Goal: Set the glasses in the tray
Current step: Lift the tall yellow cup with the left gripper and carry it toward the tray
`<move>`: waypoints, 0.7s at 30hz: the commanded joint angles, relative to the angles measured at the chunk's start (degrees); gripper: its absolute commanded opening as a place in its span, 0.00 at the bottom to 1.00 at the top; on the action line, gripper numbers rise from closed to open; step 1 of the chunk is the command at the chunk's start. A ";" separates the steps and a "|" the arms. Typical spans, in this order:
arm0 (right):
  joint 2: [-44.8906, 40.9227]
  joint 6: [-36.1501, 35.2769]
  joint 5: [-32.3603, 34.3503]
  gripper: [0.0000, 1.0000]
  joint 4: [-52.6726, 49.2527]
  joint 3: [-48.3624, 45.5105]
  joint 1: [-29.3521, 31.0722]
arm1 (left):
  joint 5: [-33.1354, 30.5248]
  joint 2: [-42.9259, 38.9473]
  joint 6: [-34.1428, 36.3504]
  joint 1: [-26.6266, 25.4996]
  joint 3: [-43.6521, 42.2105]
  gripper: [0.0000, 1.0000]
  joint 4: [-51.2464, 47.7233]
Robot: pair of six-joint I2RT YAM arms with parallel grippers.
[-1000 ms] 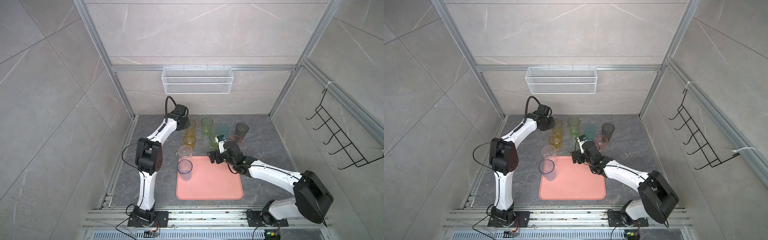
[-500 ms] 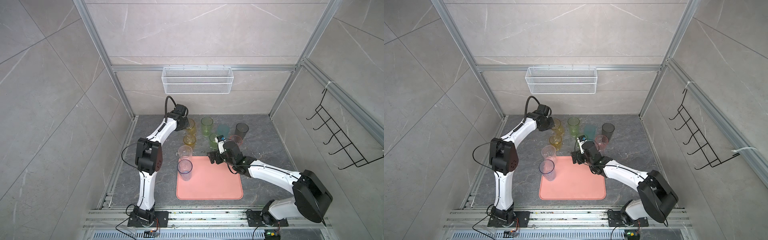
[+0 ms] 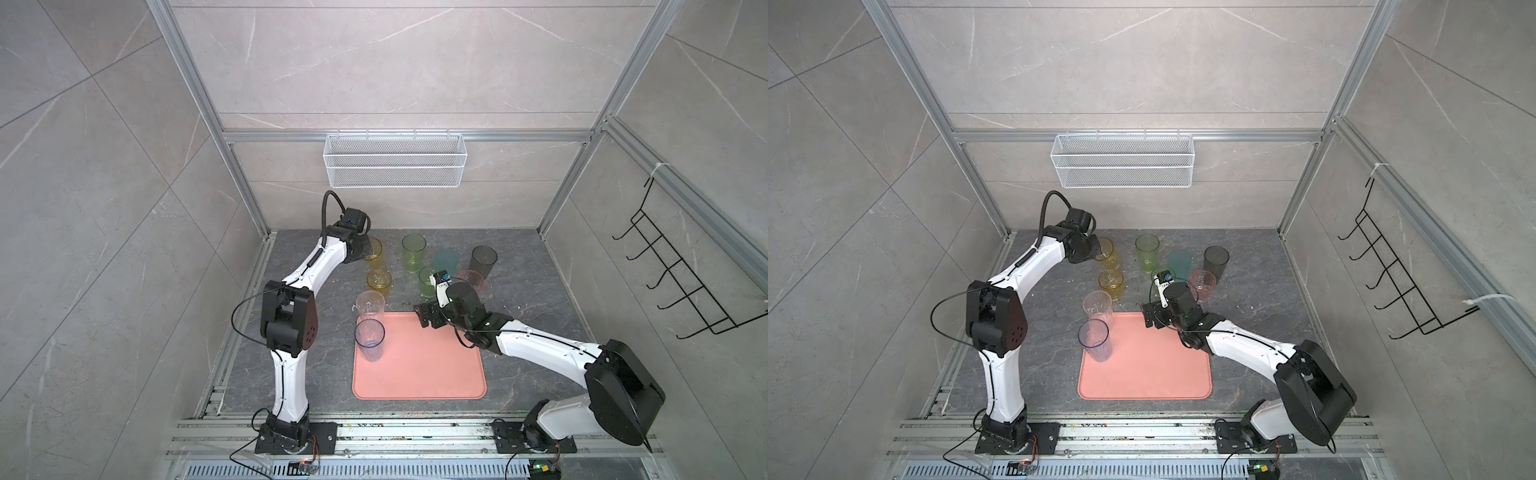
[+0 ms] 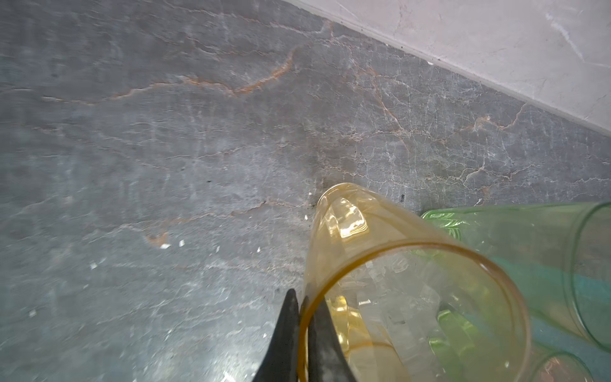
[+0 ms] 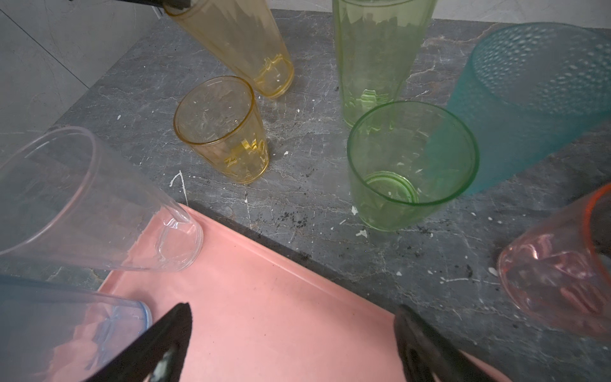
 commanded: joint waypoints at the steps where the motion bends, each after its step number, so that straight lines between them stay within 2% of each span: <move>1: 0.34 0.86 -0.72 0.97 -0.75 1.43 0.41 | -2.26 -7.62 1.08 0.95 -1.59 0.00 0.38; 21: 0.03 0.82 -0.08 0.96 0.26 0.62 0.43 | -9.34 -30.84 1.78 1.49 -12.03 0.00 -17.13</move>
